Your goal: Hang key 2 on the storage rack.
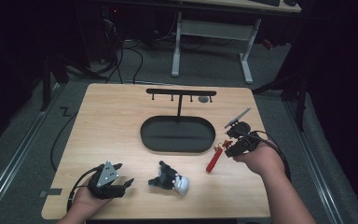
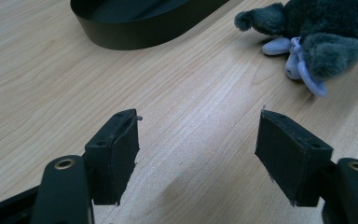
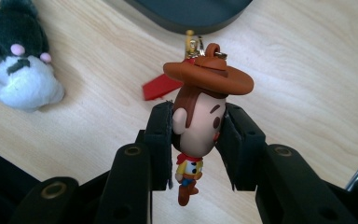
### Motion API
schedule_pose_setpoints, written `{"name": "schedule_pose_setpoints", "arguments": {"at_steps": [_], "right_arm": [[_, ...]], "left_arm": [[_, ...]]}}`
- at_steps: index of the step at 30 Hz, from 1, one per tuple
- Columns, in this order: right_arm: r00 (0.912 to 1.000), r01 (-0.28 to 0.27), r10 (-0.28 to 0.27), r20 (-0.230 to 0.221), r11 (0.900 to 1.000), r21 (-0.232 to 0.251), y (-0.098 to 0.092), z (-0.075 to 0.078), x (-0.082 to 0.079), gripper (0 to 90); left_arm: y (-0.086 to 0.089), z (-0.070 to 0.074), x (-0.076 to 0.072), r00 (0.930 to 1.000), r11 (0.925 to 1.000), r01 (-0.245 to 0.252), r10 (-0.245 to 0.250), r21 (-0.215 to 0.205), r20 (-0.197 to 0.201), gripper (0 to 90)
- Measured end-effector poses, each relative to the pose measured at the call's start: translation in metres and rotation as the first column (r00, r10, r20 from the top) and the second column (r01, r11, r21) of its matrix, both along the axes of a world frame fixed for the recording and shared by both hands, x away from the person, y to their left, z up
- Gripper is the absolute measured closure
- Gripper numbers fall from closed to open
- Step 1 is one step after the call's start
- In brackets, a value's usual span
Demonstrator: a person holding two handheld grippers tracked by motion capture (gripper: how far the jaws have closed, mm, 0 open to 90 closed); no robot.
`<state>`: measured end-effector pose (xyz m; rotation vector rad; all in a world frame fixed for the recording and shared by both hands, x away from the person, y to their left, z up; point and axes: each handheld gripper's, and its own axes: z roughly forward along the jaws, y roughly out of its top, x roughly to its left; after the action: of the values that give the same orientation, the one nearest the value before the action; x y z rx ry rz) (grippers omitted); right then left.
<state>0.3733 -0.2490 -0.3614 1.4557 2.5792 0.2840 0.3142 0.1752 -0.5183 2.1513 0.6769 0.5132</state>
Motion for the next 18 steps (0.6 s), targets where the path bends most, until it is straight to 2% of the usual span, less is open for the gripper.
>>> {"name": "schedule_pose_setpoints", "arguments": {"at_steps": [10,18], "right_arm": [[0.9992,-0.005,0.006,0.039,1.0,-0.025,0.005,0.02,0.012,66.2],[0.9981,-0.001,0.003,0.061,1.0,-0.027,0.01,0.033,0.024,66.3]], "left_arm": [[0.0,0.0,0.0,1.0,1.0,0.001,-0.001,-0.002,-0.002,30.1],[0.001,0.0,0.0,1.0,1.0,0.001,-0.001,-0.003,-0.004,30.1]]}}
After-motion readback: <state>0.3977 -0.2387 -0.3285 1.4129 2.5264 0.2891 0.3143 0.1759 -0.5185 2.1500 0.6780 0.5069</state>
